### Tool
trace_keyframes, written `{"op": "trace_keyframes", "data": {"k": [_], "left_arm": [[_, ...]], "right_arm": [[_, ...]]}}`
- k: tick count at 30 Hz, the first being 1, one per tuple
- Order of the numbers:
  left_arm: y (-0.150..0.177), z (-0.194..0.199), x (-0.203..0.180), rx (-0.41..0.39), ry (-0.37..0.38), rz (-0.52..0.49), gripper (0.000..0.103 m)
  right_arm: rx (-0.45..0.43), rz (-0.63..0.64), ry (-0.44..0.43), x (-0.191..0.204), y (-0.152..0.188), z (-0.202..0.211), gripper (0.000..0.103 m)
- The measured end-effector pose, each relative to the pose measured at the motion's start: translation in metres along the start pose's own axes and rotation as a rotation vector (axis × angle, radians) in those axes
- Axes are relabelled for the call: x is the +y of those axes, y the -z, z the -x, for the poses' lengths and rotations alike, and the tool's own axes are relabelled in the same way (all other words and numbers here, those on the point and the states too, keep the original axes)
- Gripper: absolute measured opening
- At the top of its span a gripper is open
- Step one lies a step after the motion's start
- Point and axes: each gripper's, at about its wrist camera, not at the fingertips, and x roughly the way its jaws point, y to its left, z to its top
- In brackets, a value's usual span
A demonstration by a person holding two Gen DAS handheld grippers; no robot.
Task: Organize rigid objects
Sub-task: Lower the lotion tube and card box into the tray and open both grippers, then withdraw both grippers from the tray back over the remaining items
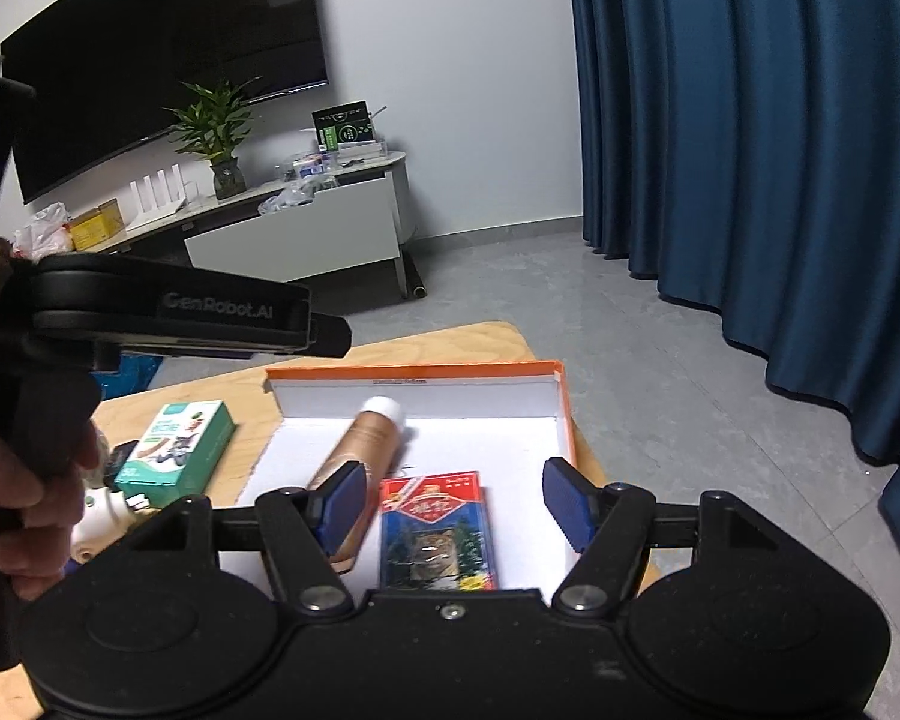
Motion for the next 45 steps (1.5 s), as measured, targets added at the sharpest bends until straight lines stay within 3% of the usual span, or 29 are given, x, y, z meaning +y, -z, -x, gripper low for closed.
{"op": "trace_keyframes", "data": {"k": [3, 11, 16, 29, 45], "left_arm": [[0.003, 0.018, 0.002, 0.004, -0.038, 0.022, 0.087], [0.023, 0.065, 0.006, -0.010, -0.130, 0.074, 0.100], [0.038, 0.086, 0.011, -0.020, -0.156, 0.104, 0.100], [0.080, 0.138, 0.044, -0.046, -0.225, 0.185, 0.101], [0.107, 0.175, 0.083, -0.060, -0.290, 0.259, 0.101]], "right_arm": [[-0.007, -0.005, -0.006, 0.006, -0.001, 0.009, 0.084], [0.018, -0.015, -0.001, 0.017, 0.004, 0.036, 0.090], [0.007, -0.010, -0.014, 0.031, 0.009, 0.054, 0.095], [0.004, 0.083, -0.106, 0.088, 0.023, 0.080, 0.096], [0.026, 0.165, -0.178, 0.141, 0.041, 0.088, 0.097]]}}
